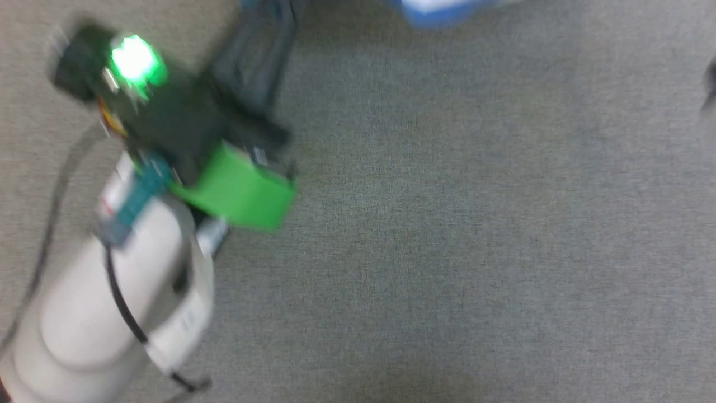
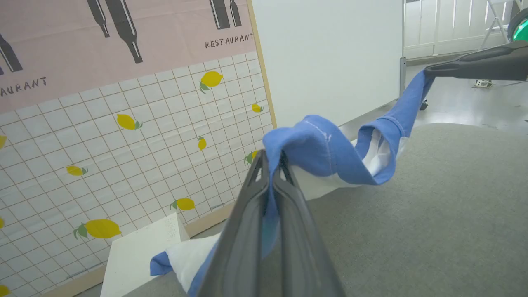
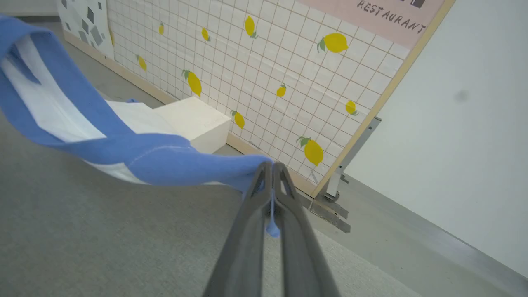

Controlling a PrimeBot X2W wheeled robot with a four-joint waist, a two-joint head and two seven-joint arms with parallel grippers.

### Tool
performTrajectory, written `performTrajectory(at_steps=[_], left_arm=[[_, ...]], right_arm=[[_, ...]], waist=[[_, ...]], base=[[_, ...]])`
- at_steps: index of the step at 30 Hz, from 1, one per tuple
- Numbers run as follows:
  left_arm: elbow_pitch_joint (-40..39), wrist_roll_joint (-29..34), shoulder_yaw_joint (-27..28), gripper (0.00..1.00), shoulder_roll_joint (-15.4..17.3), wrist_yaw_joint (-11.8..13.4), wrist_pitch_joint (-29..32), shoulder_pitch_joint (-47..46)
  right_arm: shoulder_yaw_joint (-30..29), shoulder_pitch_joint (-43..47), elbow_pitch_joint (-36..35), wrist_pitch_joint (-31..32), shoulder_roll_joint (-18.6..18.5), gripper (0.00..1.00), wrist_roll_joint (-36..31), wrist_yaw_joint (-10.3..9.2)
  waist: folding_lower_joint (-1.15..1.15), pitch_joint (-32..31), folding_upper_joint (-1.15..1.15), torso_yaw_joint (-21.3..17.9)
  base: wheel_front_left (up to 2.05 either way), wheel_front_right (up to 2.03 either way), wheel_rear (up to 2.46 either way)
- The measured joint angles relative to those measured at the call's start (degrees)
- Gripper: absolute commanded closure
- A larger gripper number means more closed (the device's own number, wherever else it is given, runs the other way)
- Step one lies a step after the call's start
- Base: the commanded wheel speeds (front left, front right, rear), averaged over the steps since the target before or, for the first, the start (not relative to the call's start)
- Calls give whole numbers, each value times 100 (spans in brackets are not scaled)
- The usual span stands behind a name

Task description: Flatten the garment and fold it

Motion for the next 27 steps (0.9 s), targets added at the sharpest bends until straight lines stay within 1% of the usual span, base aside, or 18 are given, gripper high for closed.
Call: performTrajectory(at_steps=[2, 5, 10, 16, 18, 22, 27], left_arm=[[-154, 9, -162, 100, 96, 99, 56, 444], [-218, -20, -290, 100, 133, 272, 88, 1041], [-163, -315, -493, 100, 178, 391, 188, 1883], [18, -733, -791, 100, 236, 410, 495, 2684], [101, -937, -912, 100, 270, 387, 690, 2906], [172, -1168, -1127, 100, 348, 307, 1002, 3238], [227, -1449, -1293, 100, 454, 280, 1412, 3537]], right_arm=[[-190, 671, -327, 93, 181, 100, -46, 0], [-398, 1523, -672, 188, 435, 100, -101, 0], [-699, 2700, -982, 322, 818, 100, -171, 0], [-958, 3845, -1118, 628, 1079, 100, -224, -1], [-1001, 4196, -1126, 799, 1151, 100, -214, -1], [-1000, 4760, -1102, 1079, 1193, 100, -166, 0], [-982, 5284, -1046, 1347, 1261, 100, -43, 0]], waist=[[0, -158, 0, 12], [0, -377, 0, 31], [0, -722, 0, 50], [0, -1122, 0, 44], [0, -1256, 0, 36], [0, -1485, 0, 21], [0, -1709, 0, 15]], base=[[0, 0, 0], [0, 0, 0], [0, 0, 0], [0, 0, 0], [0, 0, 0], [0, 0, 0], [0, 0, 0]])
